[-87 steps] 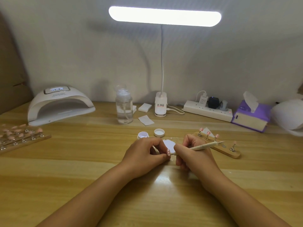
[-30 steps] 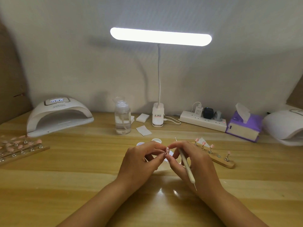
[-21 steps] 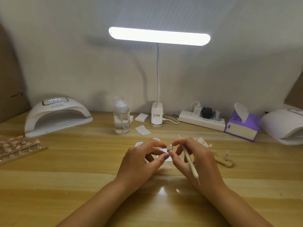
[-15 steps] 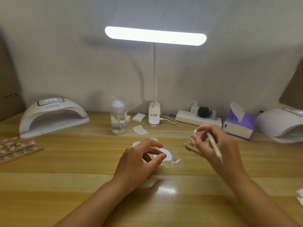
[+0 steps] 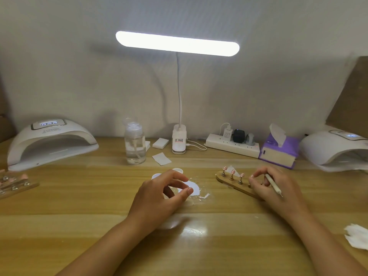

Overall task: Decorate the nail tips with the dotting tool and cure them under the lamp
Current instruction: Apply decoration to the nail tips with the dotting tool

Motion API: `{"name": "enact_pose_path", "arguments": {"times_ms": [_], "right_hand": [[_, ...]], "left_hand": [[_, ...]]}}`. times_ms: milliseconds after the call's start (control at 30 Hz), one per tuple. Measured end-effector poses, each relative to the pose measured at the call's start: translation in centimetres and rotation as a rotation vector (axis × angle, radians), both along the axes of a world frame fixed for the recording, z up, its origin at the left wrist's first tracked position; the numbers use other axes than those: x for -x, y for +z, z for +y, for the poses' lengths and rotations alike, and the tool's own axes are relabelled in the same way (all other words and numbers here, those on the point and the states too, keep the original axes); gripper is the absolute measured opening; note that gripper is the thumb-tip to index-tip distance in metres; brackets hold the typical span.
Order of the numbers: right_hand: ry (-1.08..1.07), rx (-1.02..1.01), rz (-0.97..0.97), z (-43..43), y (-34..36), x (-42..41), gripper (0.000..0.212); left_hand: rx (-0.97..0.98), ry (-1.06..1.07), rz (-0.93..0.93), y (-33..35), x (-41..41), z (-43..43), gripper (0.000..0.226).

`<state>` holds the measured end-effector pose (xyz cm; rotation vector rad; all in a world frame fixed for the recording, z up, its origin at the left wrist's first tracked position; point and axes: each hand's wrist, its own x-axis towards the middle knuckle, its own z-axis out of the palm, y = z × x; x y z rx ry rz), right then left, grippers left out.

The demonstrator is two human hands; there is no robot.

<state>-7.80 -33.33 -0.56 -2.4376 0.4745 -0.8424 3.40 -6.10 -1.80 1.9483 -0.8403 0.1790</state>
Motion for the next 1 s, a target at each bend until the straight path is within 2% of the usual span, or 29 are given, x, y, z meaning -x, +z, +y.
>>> {"name": "enact_pose_path", "arguments": {"times_ms": [233, 300, 400, 500, 633, 767, 867, 1000], "right_hand": [[0.012, 0.002, 0.103, -0.1, 0.2, 0.2, 0.016], [-0.001, 0.022, 0.208, -0.2, 0.4, 0.2, 0.026], [-0.043, 0.058, 0.391, -0.6, 0.6, 0.3, 0.052], [-0.025, 0.025, 0.422, -0.7, 0.4, 0.3, 0.057], [-0.003, 0.058, 0.34, -0.6, 0.4, 0.1, 0.051], [0.075, 0.292, 0.035, 0.2, 0.4, -0.3, 0.052], [0.138, 0.445, -0.155, 1.6, 0.4, -1.1, 0.051], [0.243, 0.433, -0.311, 4.3, -0.2, -2.2, 0.052]], "left_hand": [[-0.007, 0.011, 0.001, 0.1, 0.1, 0.0, 0.018], [-0.01, 0.013, 0.0, 0.1, 0.1, 0.0, 0.017], [-0.014, 0.017, 0.002, 0.0, 0.1, 0.0, 0.017], [-0.016, 0.022, 0.0, 0.1, 0.0, -0.1, 0.017], [-0.01, 0.034, -0.004, 0.1, 0.0, -0.1, 0.017], [0.005, 0.053, -0.017, 0.1, -0.1, -0.1, 0.022], [0.012, 0.07, -0.025, 0.0, -0.2, 0.0, 0.035], [0.03, 0.082, 0.01, 0.0, -0.4, 0.1, 0.066]]}}
